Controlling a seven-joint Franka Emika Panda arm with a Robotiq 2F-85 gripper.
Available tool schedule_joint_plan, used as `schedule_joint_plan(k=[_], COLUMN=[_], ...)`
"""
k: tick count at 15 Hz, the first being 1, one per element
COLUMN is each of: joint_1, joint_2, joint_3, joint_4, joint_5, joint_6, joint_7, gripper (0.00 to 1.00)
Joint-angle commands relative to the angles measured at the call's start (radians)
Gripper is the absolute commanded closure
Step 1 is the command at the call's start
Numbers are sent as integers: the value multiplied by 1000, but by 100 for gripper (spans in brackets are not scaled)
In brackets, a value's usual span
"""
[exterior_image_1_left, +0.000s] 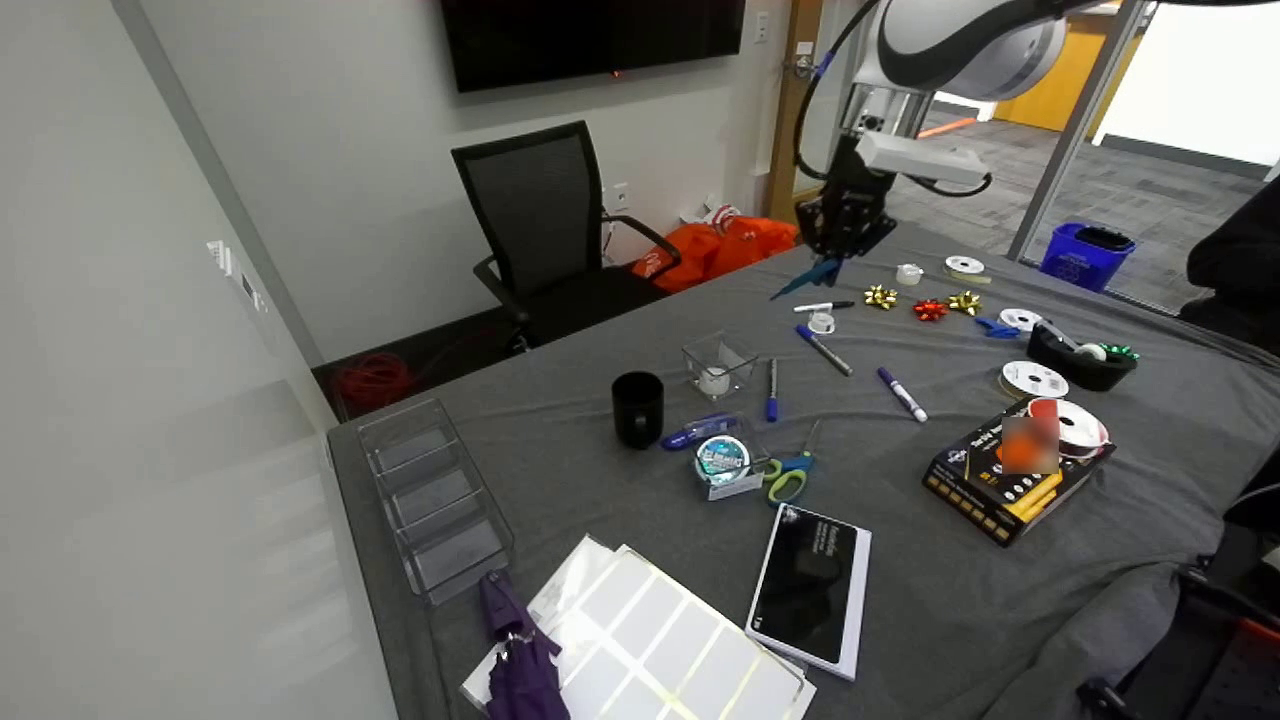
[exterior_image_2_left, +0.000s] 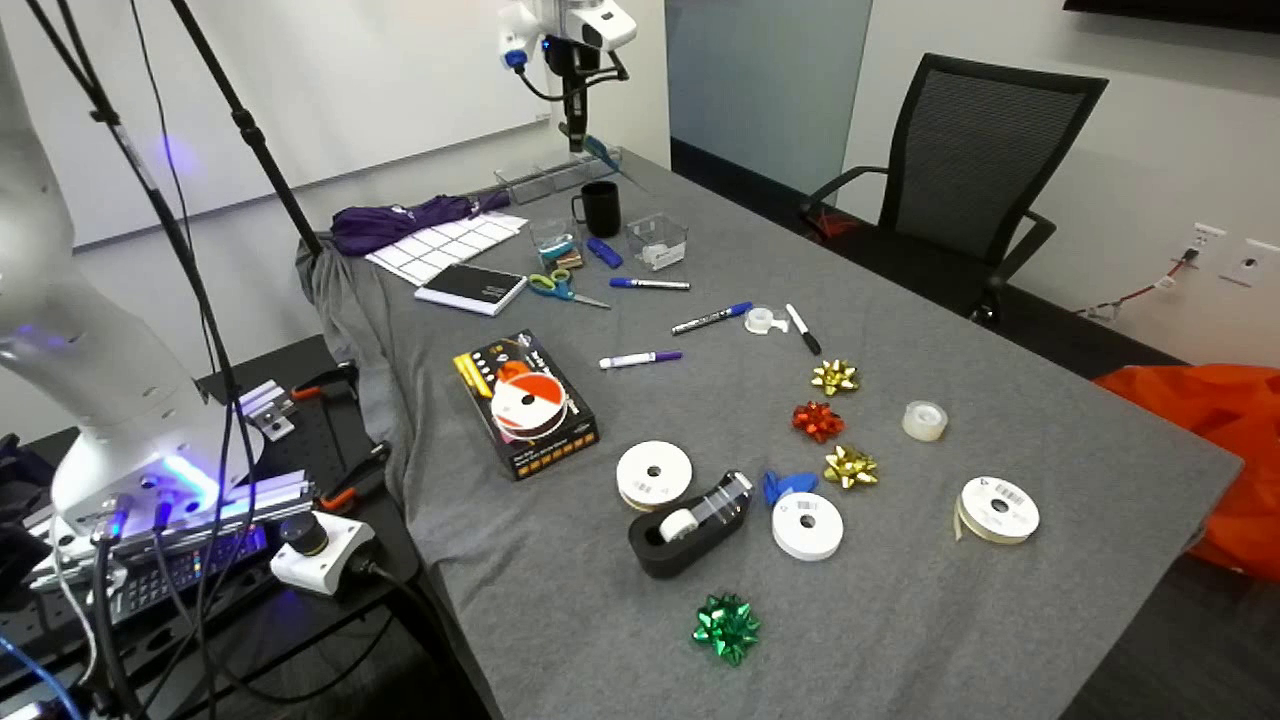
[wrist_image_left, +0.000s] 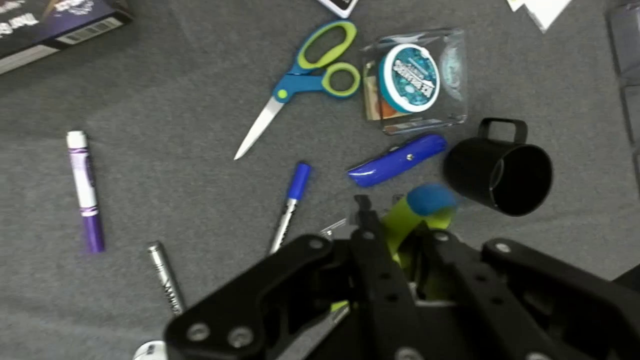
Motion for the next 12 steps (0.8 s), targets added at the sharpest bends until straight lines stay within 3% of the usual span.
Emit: schedule_joint_plan(k=[1, 6, 12], joint_1=[-18, -28, -26], joint_2=[-78, -88, -55], joint_3=[-36, -66, -80], joint_4=[-69, -162, -307], joint_5=[-85, -192, -304], joint_6=[-60, 15, 231], joint_7=[-40, -79, -115], gripper=[96, 96, 96])
